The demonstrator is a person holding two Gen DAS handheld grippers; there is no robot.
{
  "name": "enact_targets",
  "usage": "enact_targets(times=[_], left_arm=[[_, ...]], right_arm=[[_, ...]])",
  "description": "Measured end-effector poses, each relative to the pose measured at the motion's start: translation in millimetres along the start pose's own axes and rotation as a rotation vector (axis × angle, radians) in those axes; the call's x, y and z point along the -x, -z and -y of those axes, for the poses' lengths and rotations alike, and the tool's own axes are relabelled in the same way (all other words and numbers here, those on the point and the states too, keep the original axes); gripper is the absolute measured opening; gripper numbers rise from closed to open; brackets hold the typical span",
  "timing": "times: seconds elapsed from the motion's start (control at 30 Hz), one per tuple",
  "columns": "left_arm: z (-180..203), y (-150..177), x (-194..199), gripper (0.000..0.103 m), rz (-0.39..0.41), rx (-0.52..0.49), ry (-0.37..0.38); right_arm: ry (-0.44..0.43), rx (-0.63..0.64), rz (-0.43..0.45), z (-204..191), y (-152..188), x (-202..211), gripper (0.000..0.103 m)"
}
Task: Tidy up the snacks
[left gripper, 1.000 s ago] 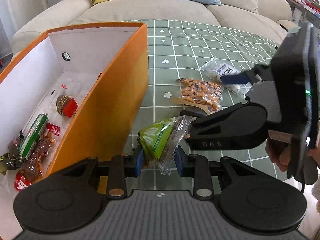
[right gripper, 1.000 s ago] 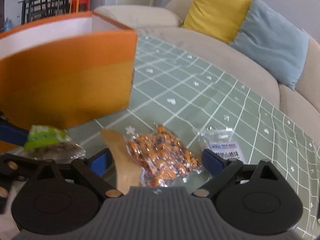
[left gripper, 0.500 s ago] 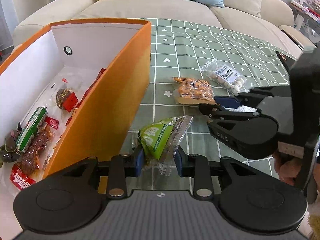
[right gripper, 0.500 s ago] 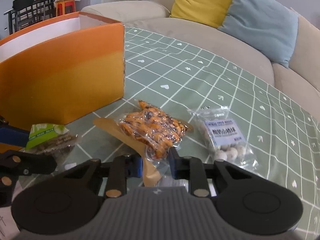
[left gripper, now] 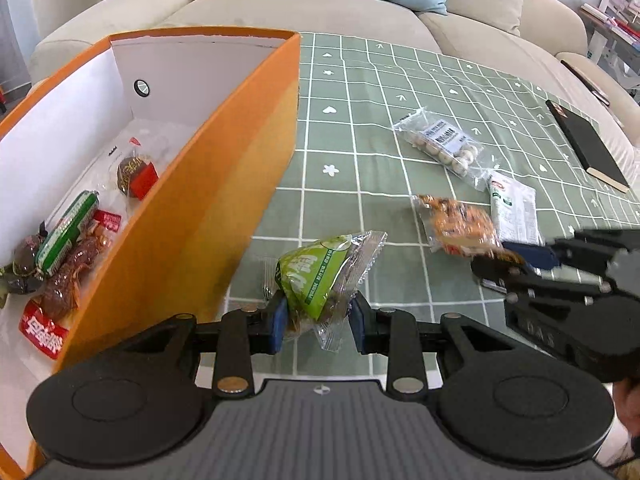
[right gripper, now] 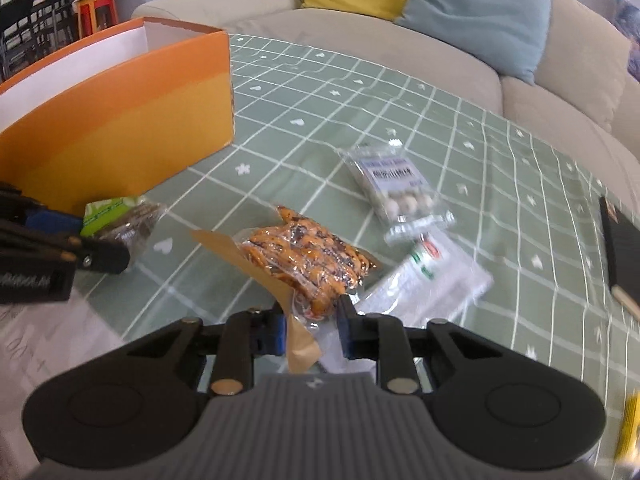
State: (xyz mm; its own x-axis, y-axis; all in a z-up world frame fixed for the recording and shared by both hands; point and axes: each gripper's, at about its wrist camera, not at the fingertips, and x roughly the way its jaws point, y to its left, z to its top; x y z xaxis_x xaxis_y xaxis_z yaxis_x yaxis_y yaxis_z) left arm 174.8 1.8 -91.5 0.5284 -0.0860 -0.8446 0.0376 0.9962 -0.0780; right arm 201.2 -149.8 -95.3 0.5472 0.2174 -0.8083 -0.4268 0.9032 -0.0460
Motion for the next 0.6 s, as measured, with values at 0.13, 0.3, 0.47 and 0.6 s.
enact_targets(times=[0.13, 0.3, 0.47, 0.6], left_arm=[[2.3, 6.2, 3.6, 0.036, 0.003, 0.003, 0.021], [6.2, 12.0, 7.1, 0.036, 0.005, -0.009, 0.037], [11.3, 21.7, 11.7, 0.036, 0.012, -0.036, 0.059], [15.0, 29.6, 13.9, 0.036, 0.025, -0.066, 0.066]], right_arm=[[0.006, -0.029, -0.005, -3.4, 15.4, 13.3, 0.02], [-0.022, -0.108, -0.006, -6.4, 26.3, 29.1, 0.02], [0.016, -0.059, -0.007, -24.5, 43.9, 37.0, 0.02], [0.067, 0.025, -0.001, -39.7, 52.4, 35.2, 0.022]])
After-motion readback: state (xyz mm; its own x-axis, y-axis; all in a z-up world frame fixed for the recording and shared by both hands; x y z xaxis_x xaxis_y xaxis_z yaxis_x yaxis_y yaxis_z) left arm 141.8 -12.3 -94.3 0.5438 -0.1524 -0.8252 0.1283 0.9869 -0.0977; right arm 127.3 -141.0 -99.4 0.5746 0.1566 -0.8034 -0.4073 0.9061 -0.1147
